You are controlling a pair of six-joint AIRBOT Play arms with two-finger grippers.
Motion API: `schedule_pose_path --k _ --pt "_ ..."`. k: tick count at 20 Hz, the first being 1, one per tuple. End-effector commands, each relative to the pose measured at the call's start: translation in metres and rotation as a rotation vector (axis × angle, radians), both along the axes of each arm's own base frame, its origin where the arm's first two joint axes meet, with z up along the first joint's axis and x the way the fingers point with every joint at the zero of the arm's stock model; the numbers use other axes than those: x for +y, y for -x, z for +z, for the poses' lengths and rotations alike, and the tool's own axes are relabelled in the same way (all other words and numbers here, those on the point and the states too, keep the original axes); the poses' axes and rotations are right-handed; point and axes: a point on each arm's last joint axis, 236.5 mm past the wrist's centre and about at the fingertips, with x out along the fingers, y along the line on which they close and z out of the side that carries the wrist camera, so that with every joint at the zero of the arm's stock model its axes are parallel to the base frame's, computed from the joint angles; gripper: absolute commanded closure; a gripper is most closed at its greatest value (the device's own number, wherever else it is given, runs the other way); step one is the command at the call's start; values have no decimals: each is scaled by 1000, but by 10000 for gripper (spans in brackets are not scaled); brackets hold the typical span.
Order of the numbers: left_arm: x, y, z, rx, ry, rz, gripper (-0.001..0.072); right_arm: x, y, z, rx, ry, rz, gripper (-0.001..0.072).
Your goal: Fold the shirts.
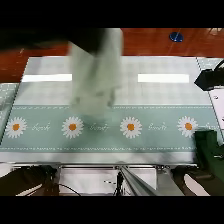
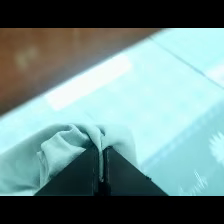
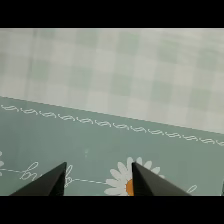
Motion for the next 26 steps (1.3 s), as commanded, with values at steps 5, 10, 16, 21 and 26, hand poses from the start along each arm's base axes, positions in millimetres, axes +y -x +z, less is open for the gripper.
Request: schedule_pose_path --k 5,10,16,21,26 --pt "-113 58 -227 370 -362 -230 670 -5 0 1 -2 31 8 247" --pt "-21 11 -226 403 -553 -47 289 -20 -1 2 -6 91 -15 238" --pt "142 -34 -169 527 -406 258 190 -48 -2 -24 29 178 -62 219" --pt "176 12 -243 875 -172 220 79 -48 9 -103 135 -119 -176 218" --pt "160 20 -311 995 0 239 76 -37 7 -117 116 -315 -201 218"
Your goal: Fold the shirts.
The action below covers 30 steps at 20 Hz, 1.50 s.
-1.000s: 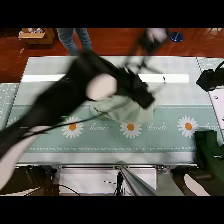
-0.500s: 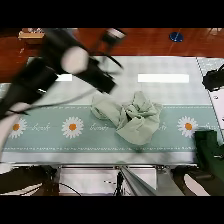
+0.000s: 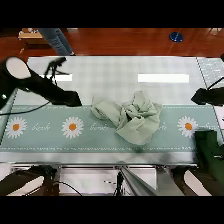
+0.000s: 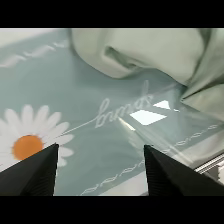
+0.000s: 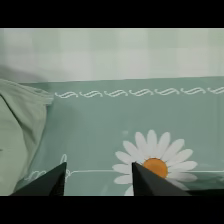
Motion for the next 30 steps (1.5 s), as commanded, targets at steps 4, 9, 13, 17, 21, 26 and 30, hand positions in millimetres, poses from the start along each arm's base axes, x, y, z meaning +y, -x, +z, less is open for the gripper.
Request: schedule_pose_path --k 4,9,13,17,21,26,30 --pt "-25 -7 -61 109 181 126 17 8 -8 -5 -52 -113 -20 153" --pt "-43 -29 -95 170 268 206 17 6 -12 -3 -72 -107 -25 136" --pt "-45 -37 -116 220 263 218 18 4 -17 0 -96 -99 -33 136" --pt "-62 -58 -115 203 274 185 18 3 -18 0 -98 -100 -35 136" --pt "-85 -45 -123 329 285 94 48 3 -18 0 -96 -100 -37 136" --pt "-86 -23 -125 450 296 26 681 -10 -16 -12 -57 -73 -53 135" --pt "-83 -24 -113 435 308 14 681 -13 -14 -51 69 -249 -131 135"
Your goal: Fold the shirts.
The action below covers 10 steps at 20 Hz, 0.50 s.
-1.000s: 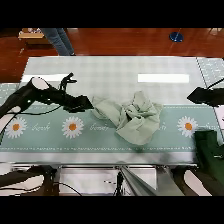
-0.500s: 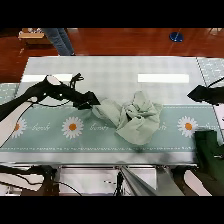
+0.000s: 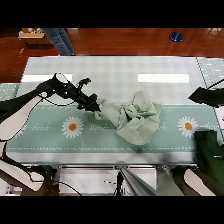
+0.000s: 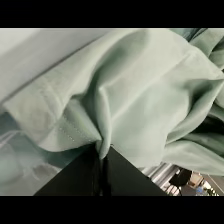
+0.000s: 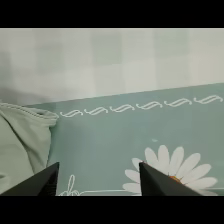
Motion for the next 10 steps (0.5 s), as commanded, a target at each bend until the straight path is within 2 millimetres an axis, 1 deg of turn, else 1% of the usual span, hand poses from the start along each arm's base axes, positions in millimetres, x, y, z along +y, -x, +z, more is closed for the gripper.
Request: schedule_pose_path --k 1,3,5,8,10 --pt "1 2 13 -11 23 -25 682 13 -2 -29 86 -209 -25 135" --pt "2 0 21 -35 26 -22 681 38 -9 -45 130 -366 9 135" --pt "1 -2 28 -52 30 -22 682 54 -17 -60 162 -485 12 135" --pt "1 -3 33 -65 34 -21 682 58 -17 -84 224 -538 -5 135" --pt "0 -4 35 -67 37 -19 682 58 -17 -95 246 -547 -9 135"
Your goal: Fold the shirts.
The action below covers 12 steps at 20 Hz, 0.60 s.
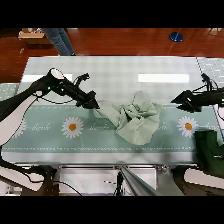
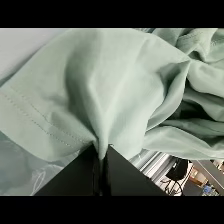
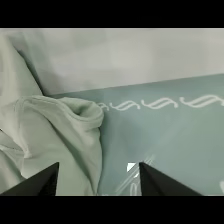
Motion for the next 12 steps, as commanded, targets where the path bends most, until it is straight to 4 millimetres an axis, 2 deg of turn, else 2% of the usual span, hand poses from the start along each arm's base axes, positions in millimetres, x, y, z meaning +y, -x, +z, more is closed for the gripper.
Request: schedule_pose_path --k 1,3,9,10,11,12 --pt "-1 -1 6 -8 10 2 682 9 -2 -20 43 -66 -1 135" --pt "-1 -1 6 -8 11 3 682 20 -3 -30 52 -55 40 136" --pt "-2 -1 6 -7 12 3 682 75 -20 -66 44 16 125 152" --pt "-2 -1 6 -7 12 3 682 83 -19 -72 60 16 134 203" --pt "-3 -1 7 -6 18 6 682 90 -17 -77 65 18 155 370" --pt "-4 -3 9 -9 26 11 683 93 -15 -77 66 23 172 652"
